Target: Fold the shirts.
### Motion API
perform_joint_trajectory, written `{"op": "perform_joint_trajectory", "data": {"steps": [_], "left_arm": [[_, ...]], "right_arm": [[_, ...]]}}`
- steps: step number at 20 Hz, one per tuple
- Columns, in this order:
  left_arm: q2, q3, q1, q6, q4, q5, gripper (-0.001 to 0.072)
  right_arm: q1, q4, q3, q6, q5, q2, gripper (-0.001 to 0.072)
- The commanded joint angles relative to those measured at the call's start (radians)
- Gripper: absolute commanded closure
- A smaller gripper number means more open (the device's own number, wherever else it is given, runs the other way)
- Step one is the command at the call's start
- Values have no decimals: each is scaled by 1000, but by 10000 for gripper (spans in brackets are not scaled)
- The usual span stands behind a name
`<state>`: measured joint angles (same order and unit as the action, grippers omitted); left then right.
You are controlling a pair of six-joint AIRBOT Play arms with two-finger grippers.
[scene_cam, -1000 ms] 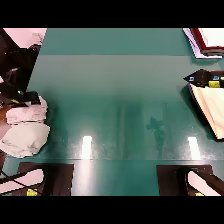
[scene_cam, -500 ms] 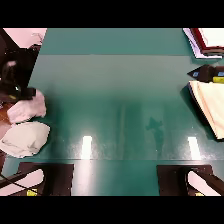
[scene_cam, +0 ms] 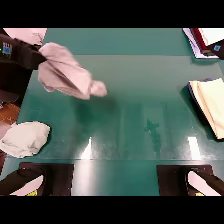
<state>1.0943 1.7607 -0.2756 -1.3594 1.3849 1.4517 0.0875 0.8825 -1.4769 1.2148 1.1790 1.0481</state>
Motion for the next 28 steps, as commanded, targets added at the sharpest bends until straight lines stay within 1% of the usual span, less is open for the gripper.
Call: {"op": "perform_joint_trajectory", "data": {"steps": [1,4,7,8,9,11,14,17,19,21,22,25,26,28], "left_arm": [[39,62,-210,8,-14,0,681],[170,53,-309,44,-51,-14,680],[339,53,-330,59,-166,-85,676],[390,53,-327,58,-166,-109,413],[425,53,-319,57,-155,-117,113],[444,53,-269,47,-151,-98,108],[381,52,-132,47,-151,-30,108],[307,-14,10,27,-189,-35,108],[290,-132,71,32,-253,-41,107],[291,-285,90,37,-303,-80,107],[291,-367,90,62,-336,-118,107],[301,-616,90,164,-512,-208,107],[306,-678,89,183,-543,-232,107],[325,-768,83,189,-563,-274,107]], "right_arm": [[0,0,-25,0,10,1,697],[0,0,-25,0,29,1,697],[0,0,-25,0,47,0,697],[0,1,-25,0,58,0,697],[0,2,-25,0,64,1,696],[0,2,-25,0,69,1,697],[0,9,-25,0,72,1,697],[0,9,-25,0,71,2,697],[0,9,-25,0,71,4,697],[0,9,-25,0,71,4,697],[0,9,-25,0,70,4,697],[0,9,-25,0,70,6,697],[0,8,-25,0,70,6,697],[0,8,-24,0,70,6,697]]}}
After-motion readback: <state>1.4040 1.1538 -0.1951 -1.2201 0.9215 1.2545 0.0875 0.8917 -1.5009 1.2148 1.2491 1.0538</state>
